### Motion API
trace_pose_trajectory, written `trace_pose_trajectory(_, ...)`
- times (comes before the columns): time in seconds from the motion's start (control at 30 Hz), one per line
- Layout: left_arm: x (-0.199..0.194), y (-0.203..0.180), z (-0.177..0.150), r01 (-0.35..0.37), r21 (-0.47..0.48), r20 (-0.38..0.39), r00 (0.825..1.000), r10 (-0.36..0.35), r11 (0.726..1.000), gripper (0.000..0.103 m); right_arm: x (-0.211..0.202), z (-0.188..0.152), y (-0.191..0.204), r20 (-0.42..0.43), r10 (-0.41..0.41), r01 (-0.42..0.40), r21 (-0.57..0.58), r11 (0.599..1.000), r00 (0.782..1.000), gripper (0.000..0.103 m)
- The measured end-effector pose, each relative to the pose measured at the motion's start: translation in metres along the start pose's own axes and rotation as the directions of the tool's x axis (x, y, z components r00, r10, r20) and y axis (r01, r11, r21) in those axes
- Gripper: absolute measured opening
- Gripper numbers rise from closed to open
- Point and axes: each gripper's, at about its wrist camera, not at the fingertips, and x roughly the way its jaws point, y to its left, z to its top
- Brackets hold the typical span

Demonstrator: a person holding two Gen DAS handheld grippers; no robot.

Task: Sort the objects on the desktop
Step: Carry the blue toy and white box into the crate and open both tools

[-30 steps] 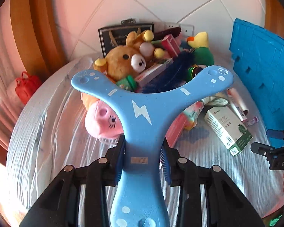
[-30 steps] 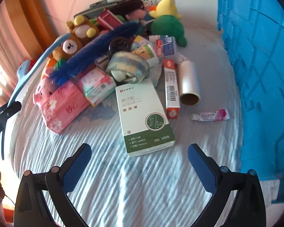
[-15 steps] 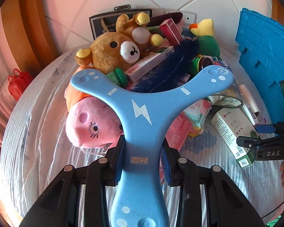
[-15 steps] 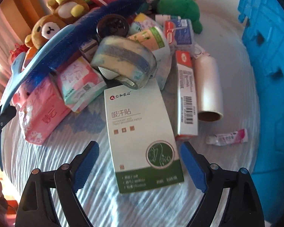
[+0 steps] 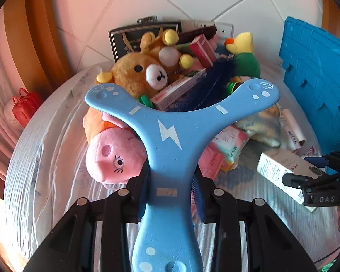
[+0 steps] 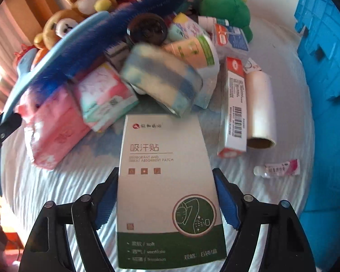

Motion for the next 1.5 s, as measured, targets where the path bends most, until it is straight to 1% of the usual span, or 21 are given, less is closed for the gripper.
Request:
trace_pose_trajectory(0.07, -0.015, -0.001, 0.000, 0.000, 0.005, 0.028, 1.000, 0.000, 1.000, 0.033, -0.021, -0.009, 0.002, 0.037, 0.011, -0.010, -0.009, 1.000, 0.999, 0.077)
trace_pose_trajectory(0.13, -0.029, -0.004, -0.002, 0.002, 0.007, 0.054, 0.999, -0.002, 1.000, 0.033, -0.048, -0.018, 0.006, 0.094, 0.017, -0.014, -0.025, 1.000, 0.995, 0.077)
trace_pose_trajectory(0.2, -0.040, -0.006, -0.003, 0.003, 0.010, 0.072, 0.997, -0.003, 1.000, 0.033, -0.066, -0.021, 0.009, 0.135, 0.020, -0.016, -0.030, 0.999, 0.991, 0.077)
trace_pose_trajectory(0.33, -0.062, -0.011, -0.003, -0.002, 0.006, 0.119, 0.993, 0.001, 1.000, 0.033, -0.110, -0.019, 0.021, 0.261, 0.012, -0.001, -0.042, 0.999, 0.965, 0.077)
trace_pose_trajectory(0.43, -0.075, -0.014, 0.002, 0.000, 0.002, 0.151, 0.989, 0.000, 1.000, 0.033, -0.151, -0.019, 0.022, 0.366, 0.012, 0.008, -0.053, 0.999, 0.931, 0.077)
trace_pose_trajectory(0.47, -0.080, -0.015, 0.004, 0.008, -0.002, 0.162, 0.987, -0.008, 1.000, 0.033, -0.162, -0.020, 0.022, 0.403, 0.003, 0.020, -0.054, 0.998, 0.915, 0.077)
trace_pose_trajectory(0.53, -0.091, -0.020, 0.012, 0.026, -0.005, 0.191, 0.981, -0.025, 1.000, 0.033, -0.191, -0.022, 0.021, 0.479, -0.003, 0.035, -0.057, 0.998, 0.878, 0.077)
trace_pose_trajectory(0.6, -0.102, -0.028, 0.019, 0.035, 0.002, 0.224, 0.974, -0.034, 0.999, 0.033, -0.215, -0.026, 0.016, 0.532, -0.009, 0.045, -0.054, 0.998, 0.847, 0.077)
trace_pose_trajectory(0.63, -0.108, -0.034, 0.023, 0.039, 0.009, 0.243, 0.969, -0.040, 0.999, 0.033, -0.229, -0.028, 0.012, 0.564, -0.020, 0.057, -0.049, 0.997, 0.826, 0.077)
trace_pose_trajectory(0.73, -0.124, -0.052, 0.036, 0.070, 0.029, 0.294, 0.953, -0.075, 0.997, 0.033, -0.258, -0.035, 0.001, 0.628, -0.057, 0.088, -0.019, 0.996, 0.776, 0.077)
trace_pose_trajectory(0.8, -0.132, -0.065, 0.045, 0.084, 0.050, 0.320, 0.943, -0.096, 0.995, 0.033, -0.277, -0.037, -0.008, 0.656, -0.072, 0.092, 0.003, 0.996, 0.751, 0.077)
trace_pose_trajectory(0.83, -0.136, -0.072, 0.051, 0.083, 0.059, 0.337, 0.936, -0.098, 0.995, 0.033, -0.284, -0.039, -0.012, 0.666, -0.076, 0.092, 0.011, 0.996, 0.742, 0.077)
trace_pose_trajectory(0.87, -0.140, -0.079, 0.056, 0.085, 0.064, 0.352, 0.930, -0.102, 0.994, 0.033, -0.293, -0.042, -0.019, 0.680, -0.088, 0.098, 0.023, 0.995, 0.728, 0.077)
trace_pose_trajectory(0.93, -0.149, -0.095, 0.067, 0.105, 0.077, 0.379, 0.917, -0.127, 0.991, 0.033, -0.314, -0.047, -0.034, 0.712, -0.130, 0.125, 0.059, 0.990, 0.690, 0.077)
trace_pose_trajectory(1.07, -0.164, -0.134, 0.087, 0.129, 0.117, 0.422, 0.891, -0.167, 0.985, 0.033, -0.344, -0.059, -0.071, 0.743, -0.215, 0.168, 0.139, 0.976, 0.634, 0.077)
trace_pose_trajectory(1.2, -0.180, -0.181, 0.102, 0.169, 0.163, 0.451, 0.864, -0.226, 0.972, 0.033, -0.368, -0.070, -0.111, 0.752, -0.297, 0.205, 0.216, 0.955, 0.589, 0.077)
trace_pose_trajectory(1.23, -0.186, -0.195, 0.106, 0.178, 0.180, 0.460, 0.854, -0.243, 0.967, 0.033, -0.372, -0.073, -0.120, 0.752, -0.316, 0.216, 0.232, 0.948, 0.579, 0.077)
trace_pose_trajectory(1.27, -0.190, -0.206, 0.109, 0.180, 0.193, 0.468, 0.847, -0.251, 0.965, 0.033, -0.377, -0.077, -0.131, 0.752, -0.340, 0.228, 0.254, 0.940, 0.565, 0.077)
trace_pose_trajectory(1.37, -0.201, -0.244, 0.121, 0.205, 0.225, 0.479, 0.828, -0.291, 0.953, 0.033, -0.388, -0.089, -0.160, 0.746, -0.387, 0.244, 0.301, 0.922, 0.542, 0.077)
trace_pose_trajectory(1.43, -0.210, -0.270, 0.128, 0.227, 0.244, 0.485, 0.814, -0.321, 0.943, 0.033, -0.392, -0.093, -0.177, 0.739, -0.414, 0.254, 0.327, 0.910, 0.532, 0.077)
trace_pose_trajectory(1.5, -0.216, -0.292, 0.131, 0.238, 0.260, 0.490, 0.803, -0.340, 0.936, 0.033, -0.397, -0.100, -0.192, 0.733, -0.434, 0.262, 0.346, 0.901, 0.524, 0.077)
